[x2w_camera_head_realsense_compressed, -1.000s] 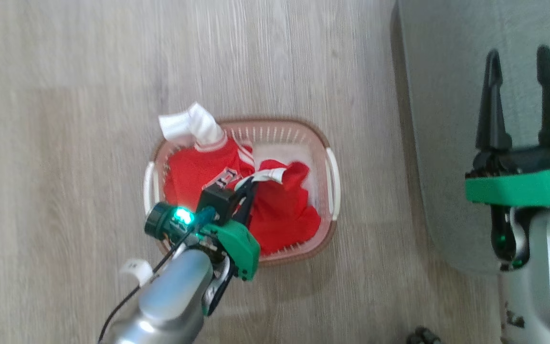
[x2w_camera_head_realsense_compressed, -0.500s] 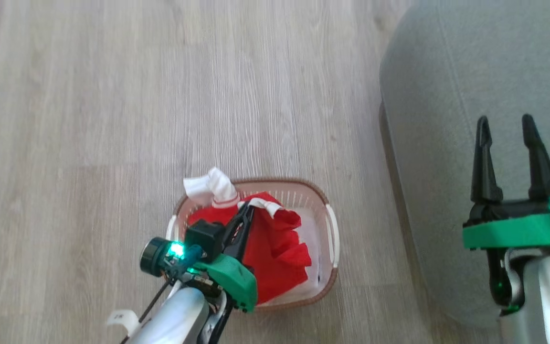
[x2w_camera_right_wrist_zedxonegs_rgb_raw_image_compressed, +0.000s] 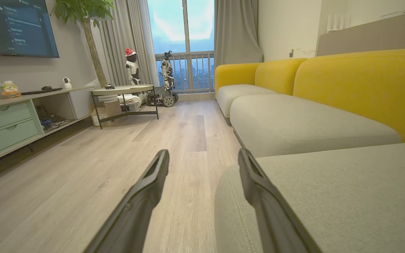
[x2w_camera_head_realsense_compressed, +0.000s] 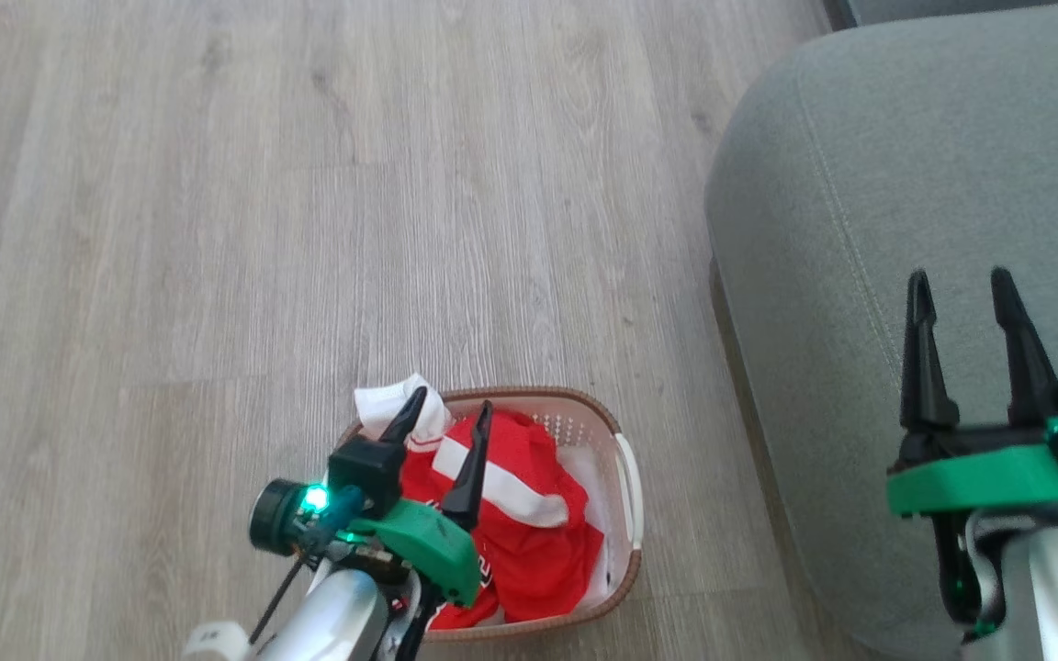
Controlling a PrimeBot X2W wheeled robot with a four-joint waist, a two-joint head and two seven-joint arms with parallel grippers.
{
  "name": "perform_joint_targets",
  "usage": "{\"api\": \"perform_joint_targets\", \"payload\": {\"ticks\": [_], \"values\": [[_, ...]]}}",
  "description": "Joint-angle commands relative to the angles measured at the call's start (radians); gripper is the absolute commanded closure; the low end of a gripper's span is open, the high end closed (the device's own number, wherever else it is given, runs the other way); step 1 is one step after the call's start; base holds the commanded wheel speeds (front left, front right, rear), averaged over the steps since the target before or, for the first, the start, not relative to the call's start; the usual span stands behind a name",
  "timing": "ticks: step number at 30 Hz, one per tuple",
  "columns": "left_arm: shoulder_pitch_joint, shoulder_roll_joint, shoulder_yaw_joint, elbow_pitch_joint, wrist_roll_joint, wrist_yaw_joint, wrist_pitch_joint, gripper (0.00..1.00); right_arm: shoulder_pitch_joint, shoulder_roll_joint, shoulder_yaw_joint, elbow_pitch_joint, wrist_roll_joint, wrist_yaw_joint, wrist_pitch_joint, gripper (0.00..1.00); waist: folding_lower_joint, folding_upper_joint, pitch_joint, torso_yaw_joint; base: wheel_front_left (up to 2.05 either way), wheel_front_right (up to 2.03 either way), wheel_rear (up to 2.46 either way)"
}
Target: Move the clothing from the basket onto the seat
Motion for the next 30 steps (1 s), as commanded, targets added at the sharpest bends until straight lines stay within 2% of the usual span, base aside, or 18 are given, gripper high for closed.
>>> {"api": "perform_joint_targets", "payload": {"ticks": [1,17,30], "values": [[-0.016,0.002,0.041,-0.038,-0.001,0.006,-0.012,0.0,-0.003,-0.009,0.017,-0.029,0.003,0.0,-0.006,0.0,0.0001,-0.0001,-0.008,0.0,0.0,0.0,0.0],[0.149,0.02,0.223,-0.178,0.031,0.027,-0.012,0.0,0.063,-0.009,0.016,-0.02,-0.013,0.0,-0.006,0.0,0.0001,-0.0001,-0.102,0.028,0.0,0.0,0.0],[0.289,0.0,0.38,-0.306,0.103,0.034,-0.012,0.0,0.103,-0.009,0.071,0.044,-0.008,0.0,-0.006,0.0,0.0001,-0.0001,-0.143,0.055,0.0,0.0,0.0]]}}
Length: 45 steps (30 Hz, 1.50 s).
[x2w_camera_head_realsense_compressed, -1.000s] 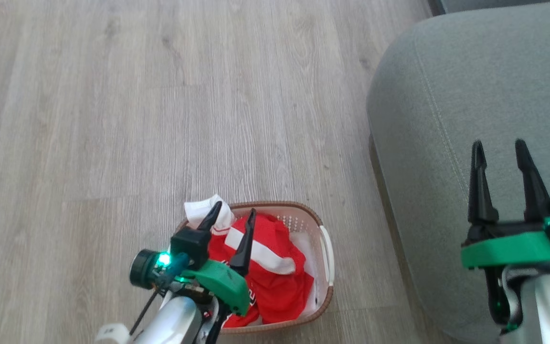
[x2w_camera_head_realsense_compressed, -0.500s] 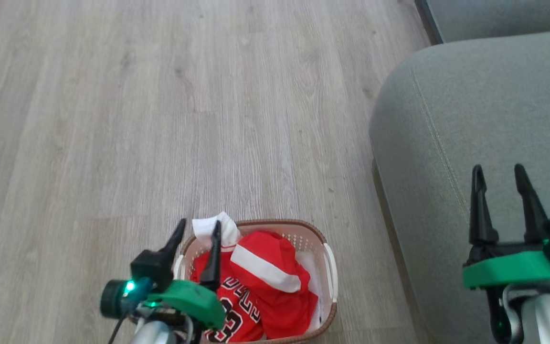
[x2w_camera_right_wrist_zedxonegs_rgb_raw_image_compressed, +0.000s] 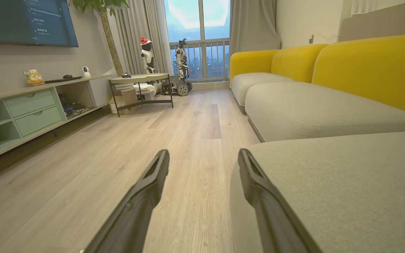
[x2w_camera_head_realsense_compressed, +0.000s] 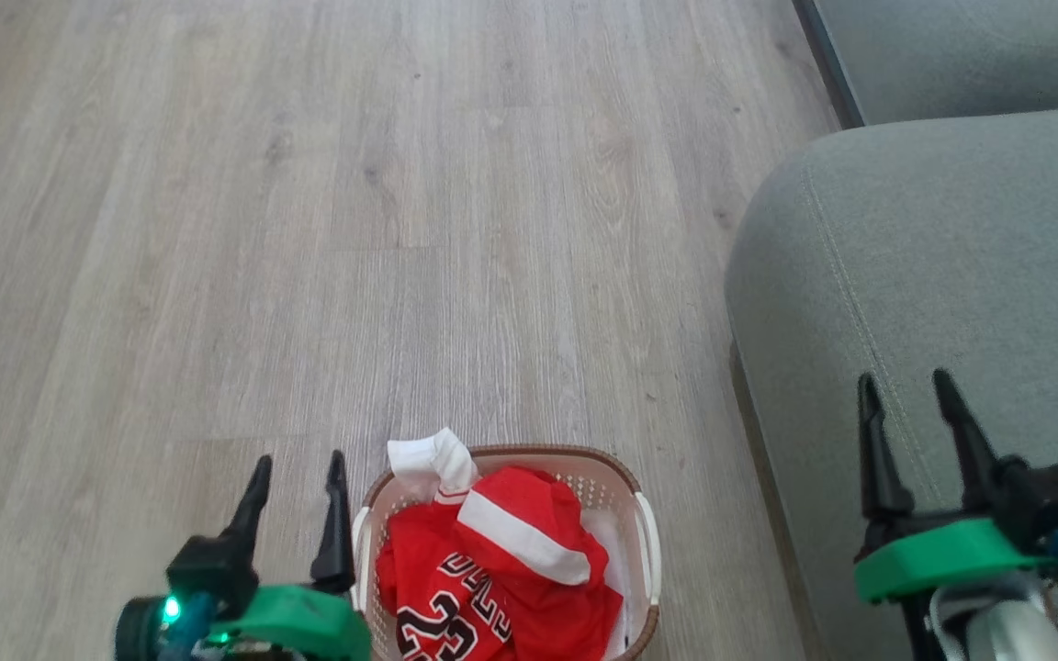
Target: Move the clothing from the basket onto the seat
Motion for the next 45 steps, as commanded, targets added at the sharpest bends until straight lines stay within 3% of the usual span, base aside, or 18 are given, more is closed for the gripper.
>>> {"api": "perform_joint_targets", "payload": {"ticks": [1,23,45], "values": [[-0.013,-0.006,0.055,-0.048,0.014,0.002,-0.012,0.0,-0.015,-0.011,0.034,-0.017,-0.005,0.0,-0.006,0.0,0.0001,0.0,-0.006,0.005,0.0,0.0,0.0],[0.053,-0.03,0.143,-0.076,0.05,-0.028,-0.012,0.0,-0.014,-0.011,0.07,0.048,0.016,0.0,-0.006,0.0,0.0001,0.0,-0.008,0.018,0.0,0.0,0.0],[0.026,-0.03,0.113,-0.048,0.057,-0.039,-0.012,0.0,-0.036,-0.011,0.071,0.05,0.014,0.0,-0.006,0.0,0.0001,0.0,0.032,0.021,0.0,0.0,0.0]]}}
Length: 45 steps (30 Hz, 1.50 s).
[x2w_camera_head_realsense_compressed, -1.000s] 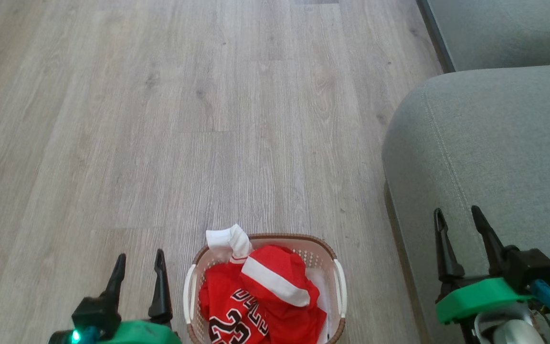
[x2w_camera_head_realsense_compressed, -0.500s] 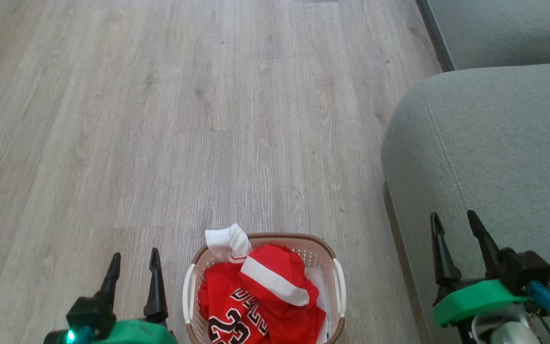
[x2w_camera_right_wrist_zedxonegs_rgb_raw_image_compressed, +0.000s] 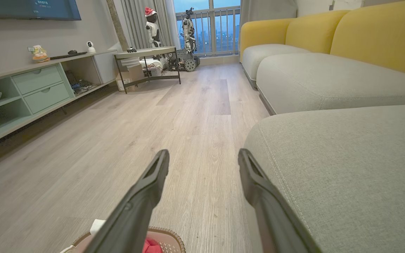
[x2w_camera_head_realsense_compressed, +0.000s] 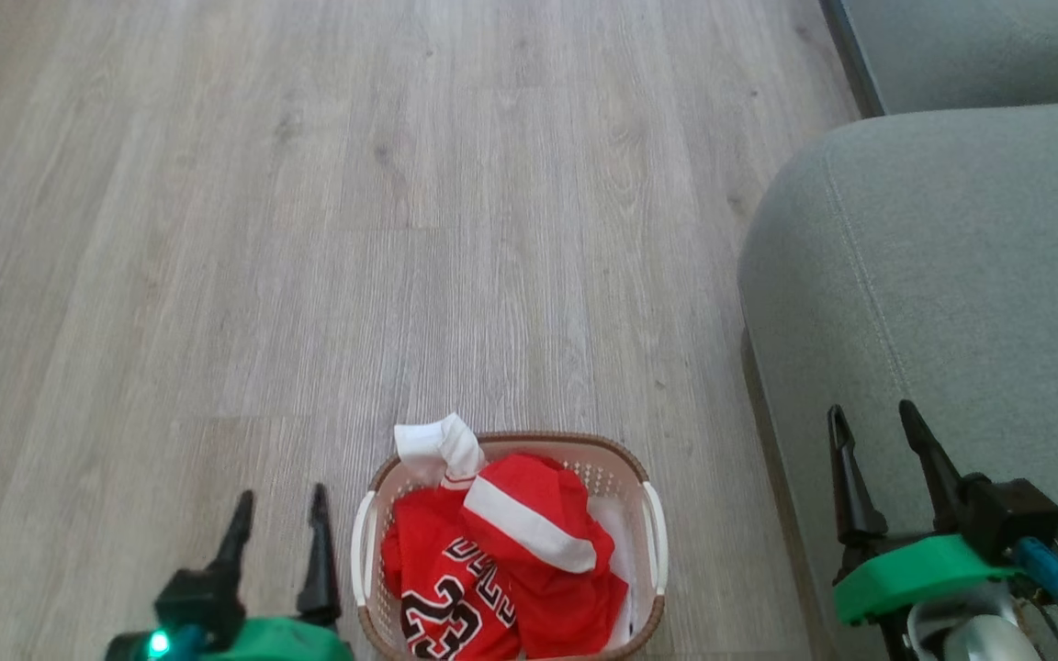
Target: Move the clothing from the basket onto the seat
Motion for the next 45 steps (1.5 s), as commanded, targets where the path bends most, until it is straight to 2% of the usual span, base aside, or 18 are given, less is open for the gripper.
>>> {"api": "perform_joint_targets", "payload": {"ticks": [1,11,16,17,21,30,41,45], "values": [[-0.062,-0.004,0.016,-0.015,0.019,-0.009,-0.012,0.0,-0.052,-0.011,0.025,-0.038,0.003,0.0,-0.006,0.0,0.0,0.0,0.016,0.001,0.0,0.0,0.0],[-0.224,-0.004,-0.085,0.162,0.071,-0.061,-0.012,0.0,-0.13,-0.011,-0.021,-0.076,-0.008,0.0,-0.006,0.0,0.0,0.0,0.18,-0.015,0.0,0.0,0.0],[-0.362,-0.004,-0.149,0.321,0.098,-0.089,-0.012,0.0,-0.198,-0.011,-0.034,-0.1,-0.007,0.0,-0.006,0.0,0.0,0.0,0.313,-0.036,0.0,0.0,0.0],[-0.421,-0.004,-0.174,0.396,0.104,-0.096,-0.012,0.0,-0.231,-0.011,-0.033,-0.11,-0.006,0.0,-0.006,0.0,0.0,0.0,0.368,-0.049,0.0,0.0,0.0],[-0.533,-0.004,-0.226,0.531,0.11,-0.105,-0.012,0.0,-0.298,-0.011,-0.024,-0.128,0.002,0.0,-0.006,0.0,0.0,0.0,0.471,-0.083,0.0,0.0,0.0],[-0.717,-0.004,-0.347,0.799,0.114,-0.129,-0.009,0.0,-0.395,-0.011,-0.009,-0.162,0.018,0.0,-0.006,0.0,0.0,0.0,0.651,-0.149,0.0,0.0,0.0],[-0.844,-0.004,-0.415,0.962,0.097,-0.099,-0.011,0.0,-0.434,-0.011,-0.001,-0.191,0.043,0.0,-0.006,0.0,0.0,0.0,0.776,-0.194,0.0,0.0,0.0],[-0.885,-0.004,-0.416,0.999,0.101,-0.046,-0.012,0.0,-0.442,-0.011,-0.001,-0.197,0.05,0.0,-0.006,0.0,0.0,0.0,0.802,-0.201,0.0,0.0,0.0]]}}
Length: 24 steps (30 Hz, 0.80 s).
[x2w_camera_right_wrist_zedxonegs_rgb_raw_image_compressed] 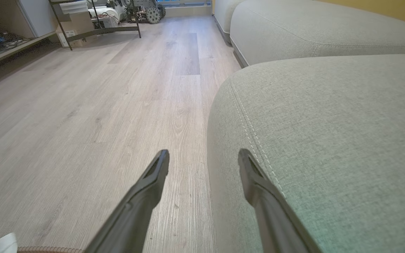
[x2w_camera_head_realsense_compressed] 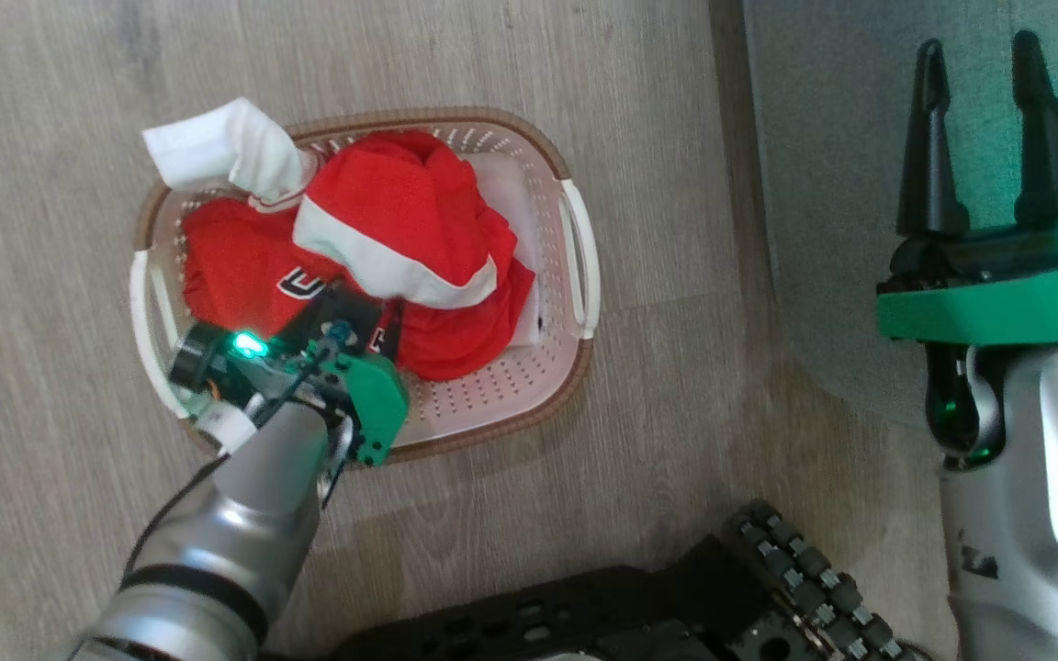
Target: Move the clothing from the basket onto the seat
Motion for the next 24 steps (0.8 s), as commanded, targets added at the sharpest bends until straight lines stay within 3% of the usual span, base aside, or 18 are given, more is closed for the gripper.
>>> {"api": "perform_joint_targets", "payload": {"ticks": [1,8,9,10,13,24], "values": [[-0.008,0.009,0.015,0.008,0.0,0.023,-0.012,0.0,-0.002,-0.009,0.019,-0.039,0.007,0.0,-0.006,0.0,-0.0001,0.0001,0.02,-0.009,0.0,0.0,0.0],[-0.047,0.009,0.013,0.008,-0.009,0.038,-0.012,0.0,-0.013,-0.009,0.027,-0.042,0.013,0.0,-0.006,0.0,-0.0001,0.0001,0.046,-0.013,0.0,0.0,0.0],[-0.05,0.009,0.013,0.001,-0.012,0.039,-0.012,0.17,-0.014,-0.009,0.028,-0.042,0.014,0.0,-0.006,0.0,-0.0001,0.0001,0.049,-0.014,0.0,0.0,0.0],[-0.052,0.009,0.013,-0.009,-0.014,0.039,-0.012,0.51,-0.015,-0.009,0.028,-0.043,0.014,0.0,-0.006,0.0,-0.0001,0.0001,0.05,-0.014,0.0,0.0,0.0],[-0.049,0.009,0.012,-0.043,-0.018,0.036,-0.012,1.0,-0.016,-0.009,0.029,-0.039,0.015,0.0,-0.006,0.0,-0.0001,0.0001,0.047,-0.013,0.0,0.0,0.0],[0.034,0.01,0.031,-0.195,-0.049,-0.007,-0.012,1.0,0.0,-0.009,0.022,-0.002,-0.003,0.0,-0.006,0.0,-0.0001,0.0001,-0.057,0.024,0.0,0.0,0.0]]}}
